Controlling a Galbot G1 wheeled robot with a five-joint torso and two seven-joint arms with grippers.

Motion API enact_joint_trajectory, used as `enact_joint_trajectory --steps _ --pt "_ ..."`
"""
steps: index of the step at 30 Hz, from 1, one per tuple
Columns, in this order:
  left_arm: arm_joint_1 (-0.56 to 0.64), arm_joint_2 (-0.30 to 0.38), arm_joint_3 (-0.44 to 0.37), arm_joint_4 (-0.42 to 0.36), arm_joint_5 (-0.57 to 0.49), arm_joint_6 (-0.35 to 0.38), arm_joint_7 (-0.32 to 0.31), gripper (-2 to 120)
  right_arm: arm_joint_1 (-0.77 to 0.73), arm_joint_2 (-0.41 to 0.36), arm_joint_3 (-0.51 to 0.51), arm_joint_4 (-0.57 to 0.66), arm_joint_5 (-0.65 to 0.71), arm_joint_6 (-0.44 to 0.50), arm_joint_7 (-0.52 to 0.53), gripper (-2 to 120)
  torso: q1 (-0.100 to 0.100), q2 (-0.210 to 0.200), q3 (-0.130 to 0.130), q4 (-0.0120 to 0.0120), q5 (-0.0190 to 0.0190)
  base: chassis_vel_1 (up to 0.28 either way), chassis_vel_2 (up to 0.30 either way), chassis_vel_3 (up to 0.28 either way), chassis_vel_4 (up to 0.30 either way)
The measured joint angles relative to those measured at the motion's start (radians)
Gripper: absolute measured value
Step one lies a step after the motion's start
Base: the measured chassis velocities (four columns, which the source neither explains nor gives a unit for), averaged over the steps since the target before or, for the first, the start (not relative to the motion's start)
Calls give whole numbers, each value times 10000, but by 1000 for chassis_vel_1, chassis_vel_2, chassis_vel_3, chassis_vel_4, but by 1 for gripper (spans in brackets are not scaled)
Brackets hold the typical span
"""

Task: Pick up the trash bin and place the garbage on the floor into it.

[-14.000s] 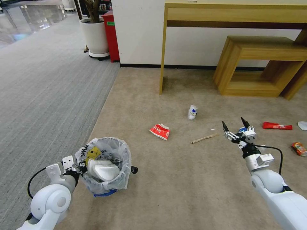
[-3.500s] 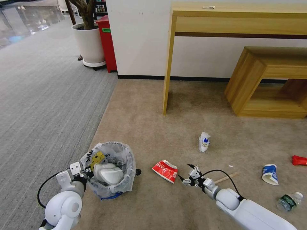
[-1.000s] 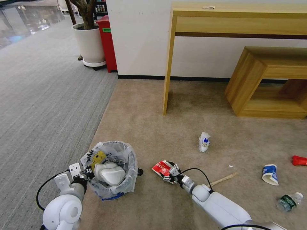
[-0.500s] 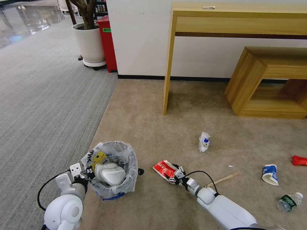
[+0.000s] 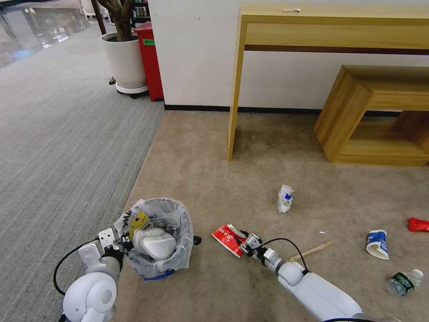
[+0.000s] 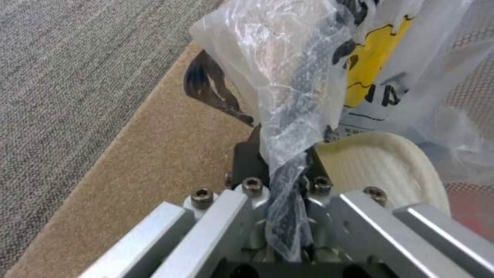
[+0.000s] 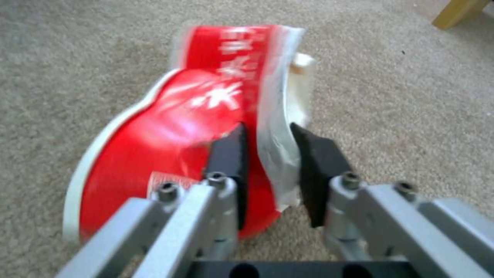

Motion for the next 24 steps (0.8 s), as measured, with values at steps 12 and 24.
enact_joint_trajectory --steps 12,24 --pt "-113 -9 95 221 -1 -53 71 0 -44 96 150 -213 17 351 -534 0 0 0 0 1 1 0 0 0 0" --pt "-197 -36 188 458 68 -91 165 0 -763 -715 656 664 964 835 -1253 0 0 0 0 -1 2 0 0 0 0"
